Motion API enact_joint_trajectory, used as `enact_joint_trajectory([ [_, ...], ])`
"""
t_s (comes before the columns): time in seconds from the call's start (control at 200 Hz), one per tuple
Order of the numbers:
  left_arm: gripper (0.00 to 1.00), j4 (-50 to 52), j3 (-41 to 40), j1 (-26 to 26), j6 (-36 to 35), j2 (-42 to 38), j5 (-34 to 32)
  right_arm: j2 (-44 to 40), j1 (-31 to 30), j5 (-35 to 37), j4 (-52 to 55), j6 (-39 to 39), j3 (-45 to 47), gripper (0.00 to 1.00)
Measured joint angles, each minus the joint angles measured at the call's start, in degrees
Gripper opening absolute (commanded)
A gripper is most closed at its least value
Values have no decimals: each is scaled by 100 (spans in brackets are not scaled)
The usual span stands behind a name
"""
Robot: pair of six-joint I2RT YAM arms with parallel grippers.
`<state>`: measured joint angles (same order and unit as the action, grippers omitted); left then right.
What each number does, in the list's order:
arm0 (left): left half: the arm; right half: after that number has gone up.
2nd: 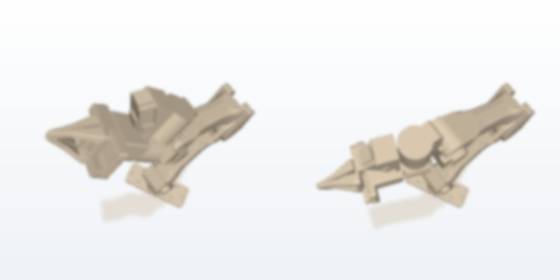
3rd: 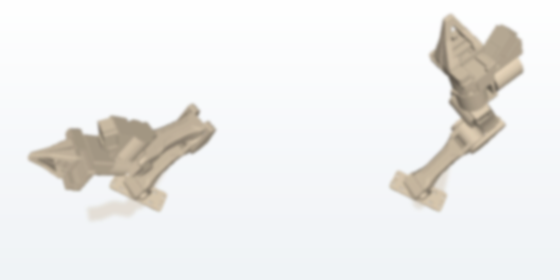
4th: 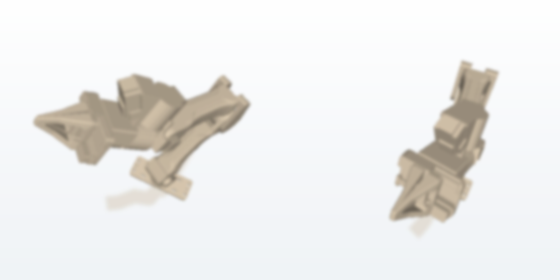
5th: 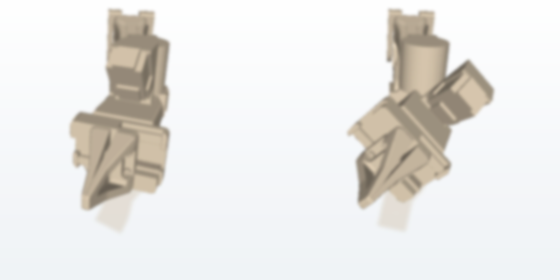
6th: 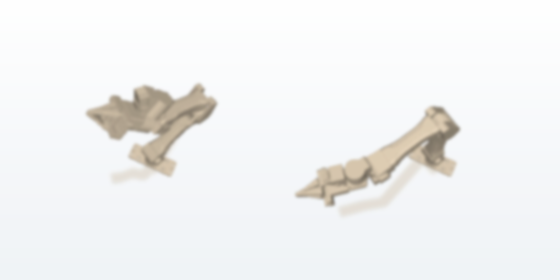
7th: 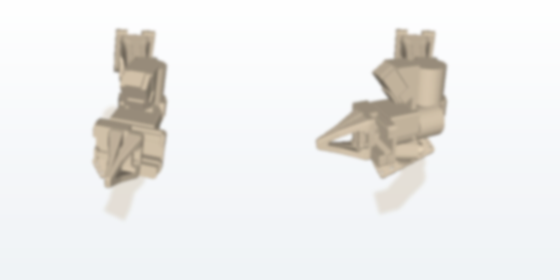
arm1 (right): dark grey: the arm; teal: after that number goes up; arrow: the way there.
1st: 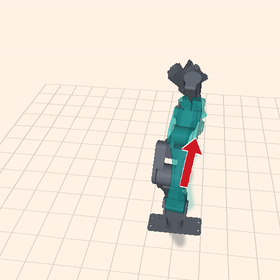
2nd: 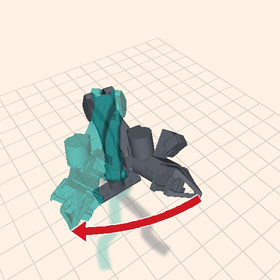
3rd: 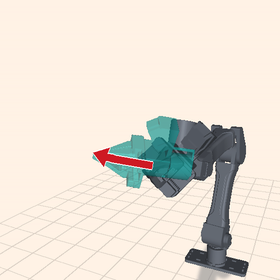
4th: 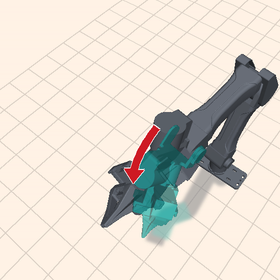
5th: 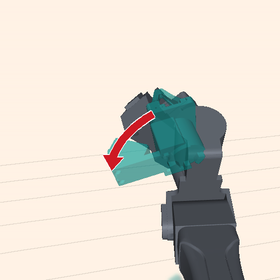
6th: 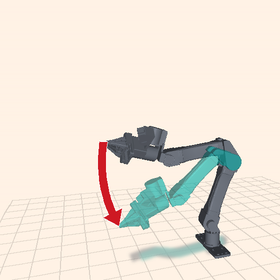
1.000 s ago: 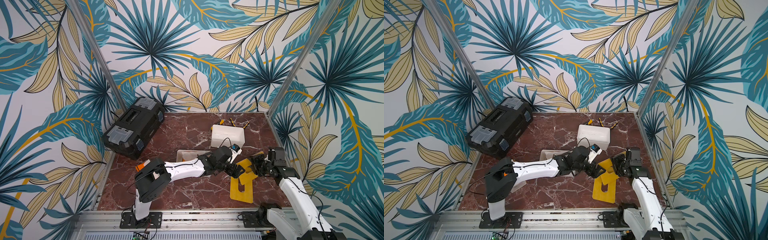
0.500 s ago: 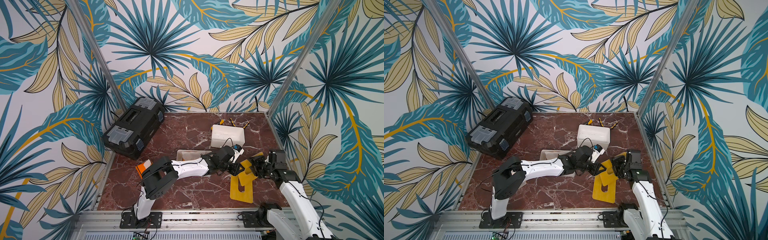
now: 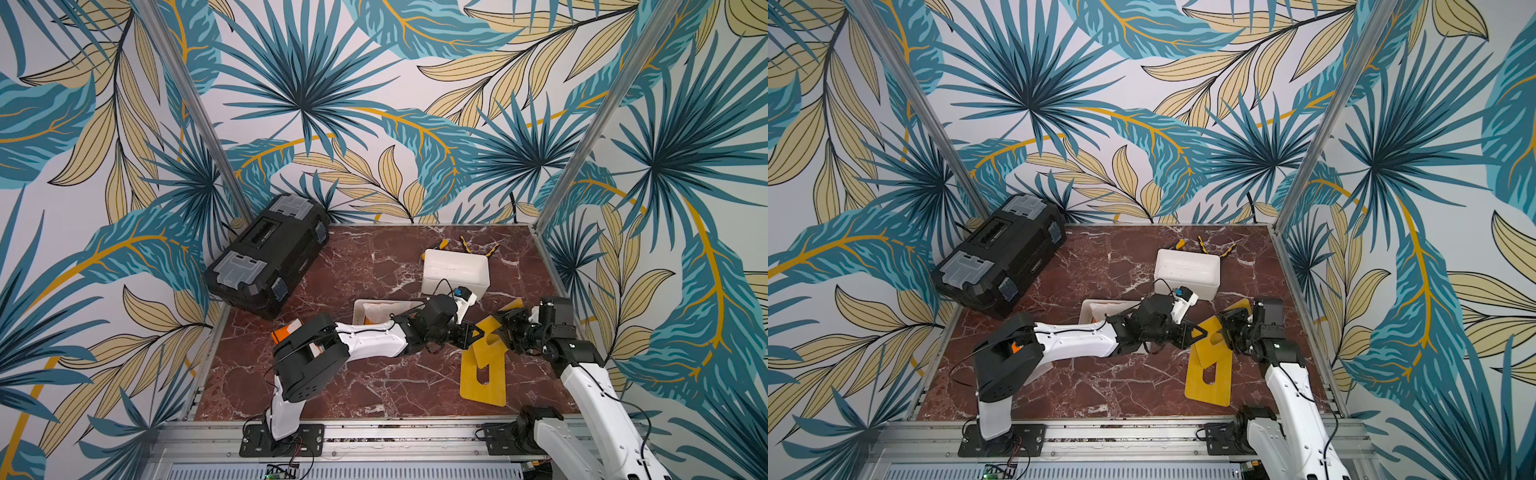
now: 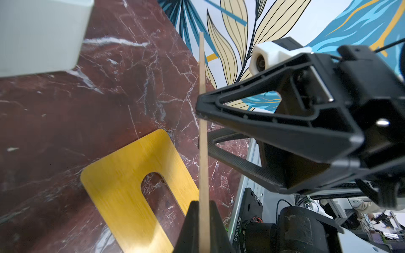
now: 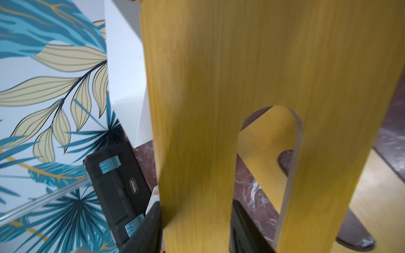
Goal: Put the tissue paper into the tissue box
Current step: Pick up the box lid from the center of the board.
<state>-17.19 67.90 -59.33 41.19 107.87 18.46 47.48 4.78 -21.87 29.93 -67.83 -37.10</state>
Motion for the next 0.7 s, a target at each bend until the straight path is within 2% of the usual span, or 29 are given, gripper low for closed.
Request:
enact_joint_trajectory([
  [0.06, 0, -162, -372, 76, 87, -439, -48, -92, 22, -66, -79, 72, -184, 77],
  [0.125, 0, -345, -693, 219, 188, -881, -101, -199, 37, -210, -188, 177, -391, 85],
  [0.31, 0, -785, -1366, 780, 385, -1996, -428, -302, 24, -879, -468, 669, -866, 97],
  [0.526, 0, -1224, -2240, 1276, 809, -2959, -629, -302, -273, -1574, -1237, 1137, -664, 100],
  [0.701, 0, -1561, -2839, 1475, 1257, -3471, -765, -9, -1165, -1456, -2229, 1241, -269, 99],
])
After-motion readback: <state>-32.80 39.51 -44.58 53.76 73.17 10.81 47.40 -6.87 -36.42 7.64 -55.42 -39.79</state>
